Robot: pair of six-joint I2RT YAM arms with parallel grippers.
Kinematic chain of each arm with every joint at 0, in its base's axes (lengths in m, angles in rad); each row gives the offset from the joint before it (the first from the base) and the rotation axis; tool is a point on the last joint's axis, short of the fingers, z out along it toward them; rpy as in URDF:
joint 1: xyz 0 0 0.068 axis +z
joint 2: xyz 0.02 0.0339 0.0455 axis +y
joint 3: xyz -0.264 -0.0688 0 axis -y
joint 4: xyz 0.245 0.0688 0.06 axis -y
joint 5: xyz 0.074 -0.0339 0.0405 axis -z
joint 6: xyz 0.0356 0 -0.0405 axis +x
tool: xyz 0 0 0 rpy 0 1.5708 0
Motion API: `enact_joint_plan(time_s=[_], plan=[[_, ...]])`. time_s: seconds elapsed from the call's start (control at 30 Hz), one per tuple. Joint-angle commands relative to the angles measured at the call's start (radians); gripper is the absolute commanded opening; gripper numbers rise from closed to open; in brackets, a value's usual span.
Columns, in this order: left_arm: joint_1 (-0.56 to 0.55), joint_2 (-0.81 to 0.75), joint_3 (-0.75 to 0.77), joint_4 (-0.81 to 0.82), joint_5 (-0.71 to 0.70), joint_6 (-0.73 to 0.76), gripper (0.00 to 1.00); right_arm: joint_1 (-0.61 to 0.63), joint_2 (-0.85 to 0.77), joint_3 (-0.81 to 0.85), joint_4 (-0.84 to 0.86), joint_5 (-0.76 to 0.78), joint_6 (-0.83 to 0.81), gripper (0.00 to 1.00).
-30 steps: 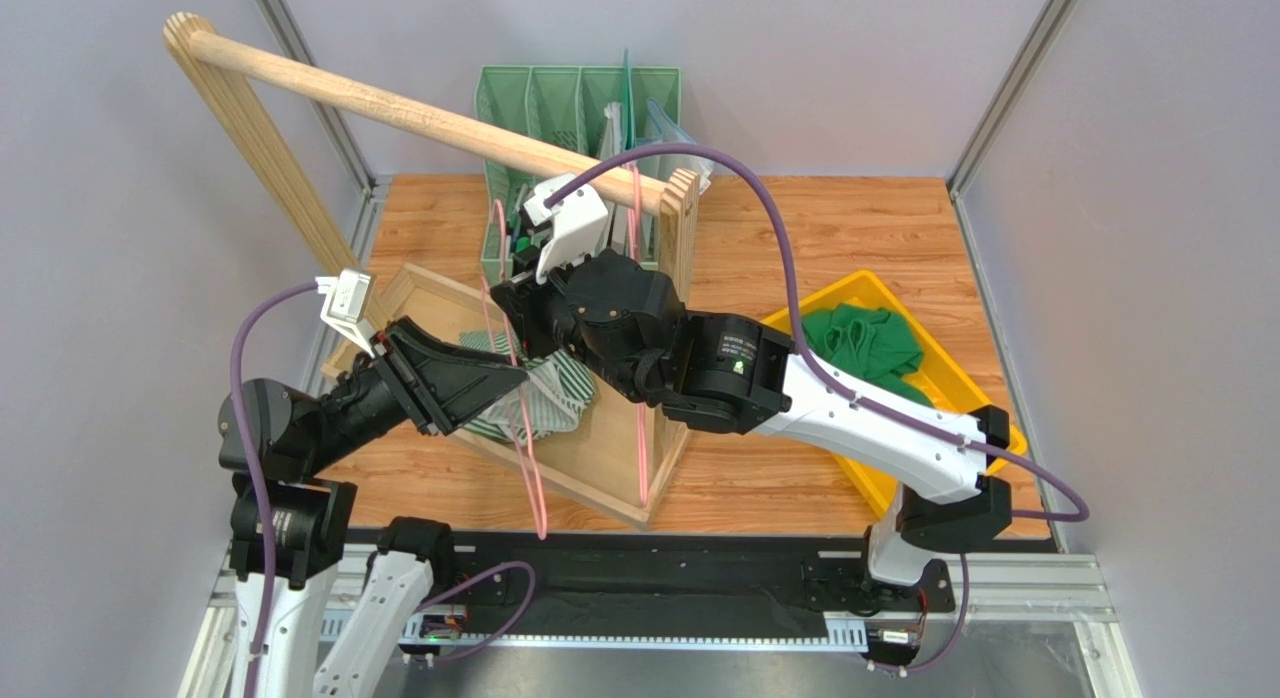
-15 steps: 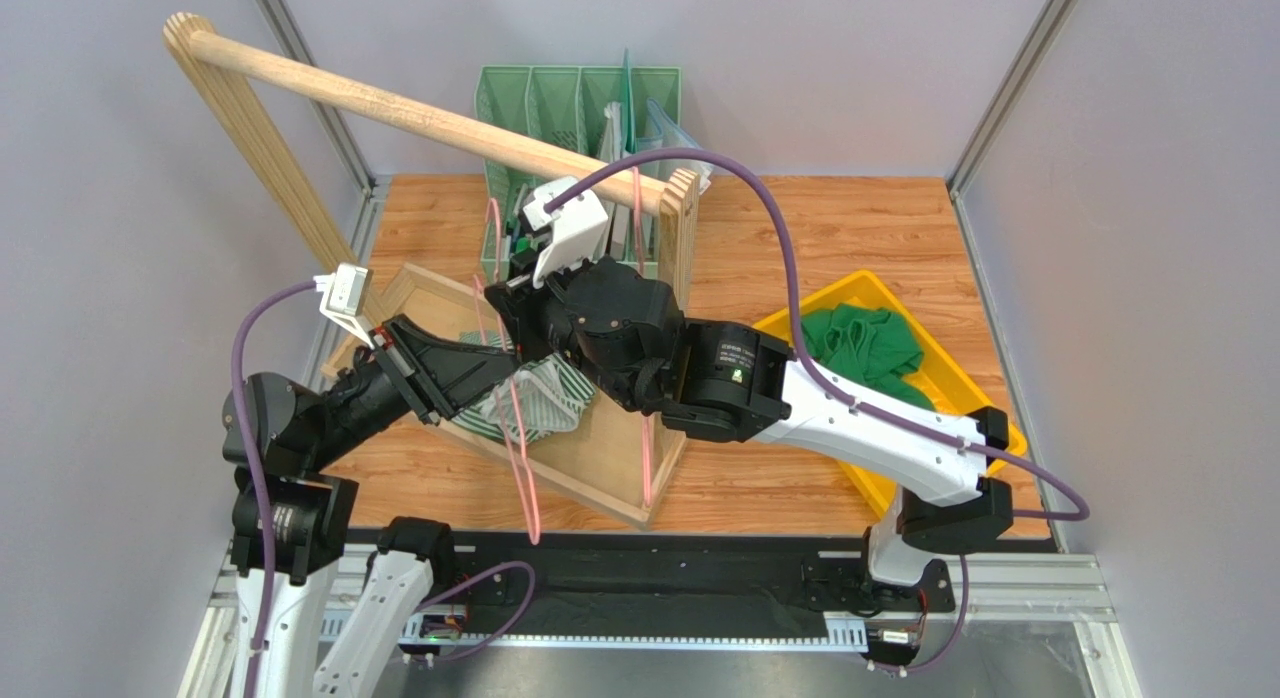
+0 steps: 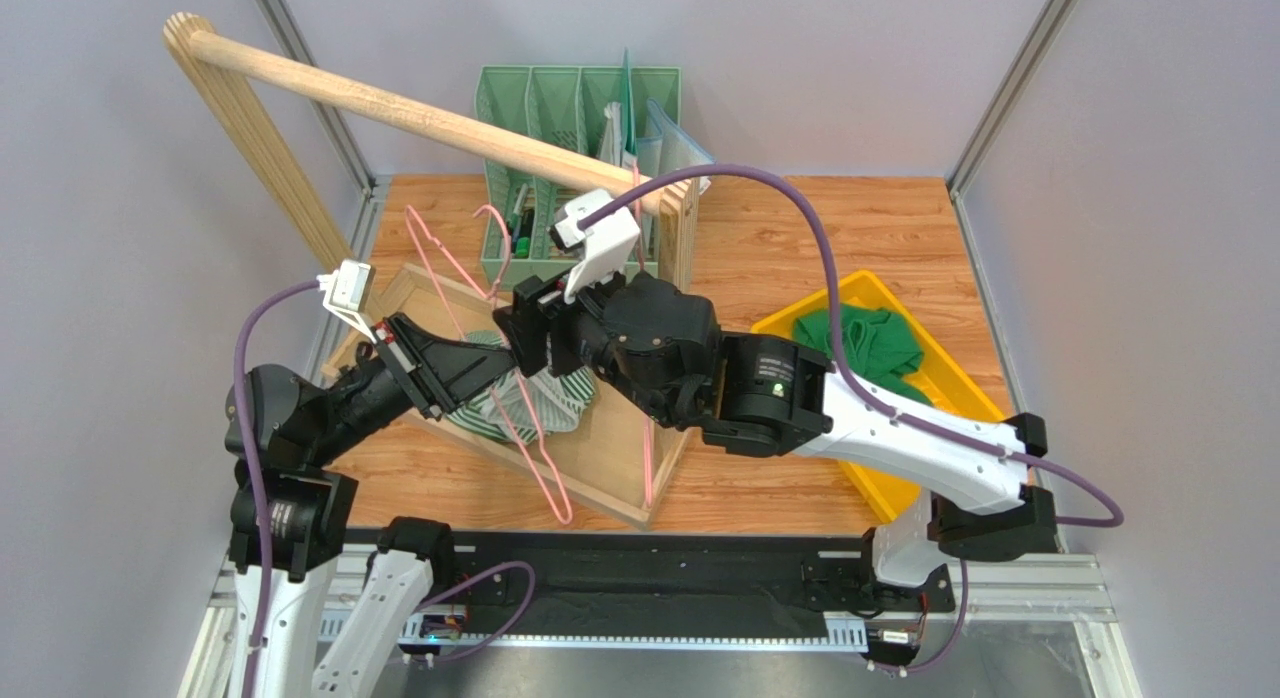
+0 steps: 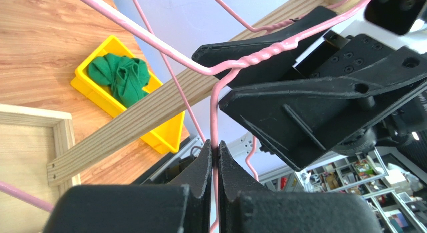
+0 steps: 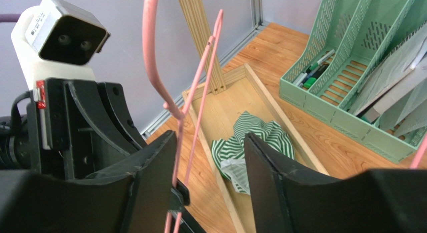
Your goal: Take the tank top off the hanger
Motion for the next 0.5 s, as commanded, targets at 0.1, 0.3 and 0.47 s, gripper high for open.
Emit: enact_joint_plan(time_s=[0.1,0.3,0.47], plan=[[-0.001,0.060,0.089,0.006,0.046,-0.046,0.00,0.024,-0.232,-0.061,-0.046,-0.051,-0.022,0.63],[-0.001,0.192,0.130,0.149,0.111,-0.136,0.00,0.058,-0.402,-0.114,-0.005,-0.166,-0.068,0.64],[-0.001,0.268,0.201,0.207,0.097,-0.180,0.00,0.058,-0.468,-0.147,-0.009,-0.182,-0.091,0.65]])
